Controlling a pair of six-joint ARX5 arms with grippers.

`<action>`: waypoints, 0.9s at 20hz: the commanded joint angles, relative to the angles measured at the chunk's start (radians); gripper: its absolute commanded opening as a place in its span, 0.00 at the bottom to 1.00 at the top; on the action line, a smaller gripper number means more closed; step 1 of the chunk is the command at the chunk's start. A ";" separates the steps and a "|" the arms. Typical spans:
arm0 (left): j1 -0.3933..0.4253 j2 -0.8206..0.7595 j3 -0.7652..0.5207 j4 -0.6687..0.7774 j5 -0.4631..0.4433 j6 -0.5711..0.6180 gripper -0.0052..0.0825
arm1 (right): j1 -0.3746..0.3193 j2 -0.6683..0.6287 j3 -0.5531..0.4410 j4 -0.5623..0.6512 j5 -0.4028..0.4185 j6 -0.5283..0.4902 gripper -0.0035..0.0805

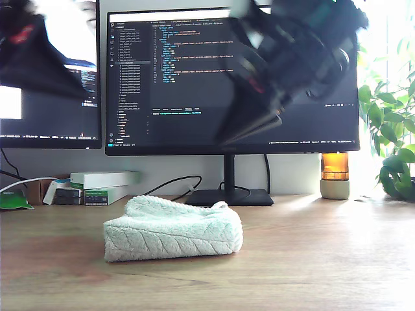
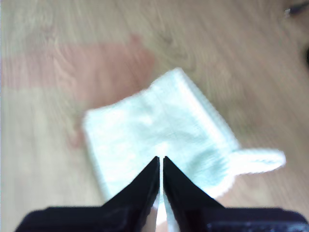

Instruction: Fold the tea towel to a neat square and place it to the right

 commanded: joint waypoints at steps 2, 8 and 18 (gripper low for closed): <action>-0.009 -0.066 -0.048 -0.008 0.008 -0.042 0.03 | 0.007 0.005 0.007 0.056 -0.030 -0.031 0.03; -0.104 -0.117 -0.059 -0.025 0.005 -0.080 0.03 | 0.023 0.117 0.008 0.175 -0.106 -0.031 0.03; -0.176 -0.115 -0.059 -0.029 -0.072 -0.080 0.03 | 0.095 0.300 0.011 0.301 -0.196 -0.032 0.03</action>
